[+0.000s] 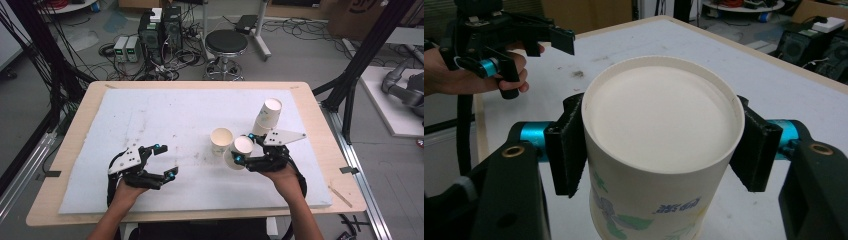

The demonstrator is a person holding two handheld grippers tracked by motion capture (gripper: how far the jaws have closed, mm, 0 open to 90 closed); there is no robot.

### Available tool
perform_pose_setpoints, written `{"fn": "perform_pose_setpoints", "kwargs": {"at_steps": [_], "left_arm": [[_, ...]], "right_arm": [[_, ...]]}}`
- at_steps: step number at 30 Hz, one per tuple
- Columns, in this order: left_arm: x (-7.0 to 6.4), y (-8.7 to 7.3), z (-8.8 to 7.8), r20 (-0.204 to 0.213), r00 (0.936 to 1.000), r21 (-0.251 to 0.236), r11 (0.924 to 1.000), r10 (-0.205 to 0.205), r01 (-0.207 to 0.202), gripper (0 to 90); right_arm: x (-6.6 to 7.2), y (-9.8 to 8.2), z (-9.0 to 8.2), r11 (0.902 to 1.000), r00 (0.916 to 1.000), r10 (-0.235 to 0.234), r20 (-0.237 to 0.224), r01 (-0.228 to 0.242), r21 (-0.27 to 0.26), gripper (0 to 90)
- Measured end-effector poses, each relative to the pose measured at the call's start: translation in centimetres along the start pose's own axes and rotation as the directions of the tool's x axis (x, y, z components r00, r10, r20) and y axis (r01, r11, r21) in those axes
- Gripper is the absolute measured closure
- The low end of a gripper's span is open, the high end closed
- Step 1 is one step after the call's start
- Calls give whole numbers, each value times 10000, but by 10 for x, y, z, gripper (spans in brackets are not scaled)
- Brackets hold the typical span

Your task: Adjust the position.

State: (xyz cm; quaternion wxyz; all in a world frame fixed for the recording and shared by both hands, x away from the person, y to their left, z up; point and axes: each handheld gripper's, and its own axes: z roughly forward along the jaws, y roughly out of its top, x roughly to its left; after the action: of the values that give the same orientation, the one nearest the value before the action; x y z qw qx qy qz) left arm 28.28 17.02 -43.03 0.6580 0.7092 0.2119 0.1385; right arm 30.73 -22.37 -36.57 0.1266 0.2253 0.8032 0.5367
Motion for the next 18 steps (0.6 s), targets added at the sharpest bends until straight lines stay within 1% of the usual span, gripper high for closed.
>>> {"fn": "perform_pose_setpoints", "kwargs": {"at_steps": [2,3,4,5,6,7,8,9,11,15,16,18], "left_arm": [[-1,1,4,167,9997,147,9997,-176,174,158],[-2,2,7,251,9995,174,9997,-179,175,158],[-2,2,7,251,9995,174,9997,-179,175,158],[-3,4,13,452,9989,244,9996,-126,115,157],[-3,4,13,452,9989,244,9996,-126,115,156],[-5,6,19,726,9973,336,9994,-106,82,152],[-5,6,19,726,9973,336,9994,-106,82,152],[-8,9,29,992,9951,456,9989,23,-68,152],[-11,12,38,1244,9922,587,9981,116,-190,152],[-13,15,52,1555,9877,637,9977,141,-243,152],[-13,15,52,1555,9877,637,9977,141,-243,152],[-15,14,61,1764,9842,767,9966,161,-300,152]], "right_arm": [[1,1,1,10000,10000,-16,-46,16,-37,343],[2,1,1,10000,10000,-16,-90,16,-38,343],[2,1,1,10000,10000,-16,-90,16,-38,343],[3,1,3,10000,9998,-25,-172,25,-3,343],[4,1,4,10000,9998,-50,-205,50,-1,343],[4,0,5,10000,9997,-54,-235,55,20,343],[4,0,5,10000,9997,-54,-235,55,20,343],[6,0,8,9999,9994,-65,-341,68,86,343],[7,0,11,10000,9988,-27,-492,31,91,343],[11,0,16,9999,9976,-61,-684,68,99,343],[12,0,17,9999,9972,-53,-745,62,124,343],[13,0,18,9999,9965,-76,-831,88,139,343]]}}
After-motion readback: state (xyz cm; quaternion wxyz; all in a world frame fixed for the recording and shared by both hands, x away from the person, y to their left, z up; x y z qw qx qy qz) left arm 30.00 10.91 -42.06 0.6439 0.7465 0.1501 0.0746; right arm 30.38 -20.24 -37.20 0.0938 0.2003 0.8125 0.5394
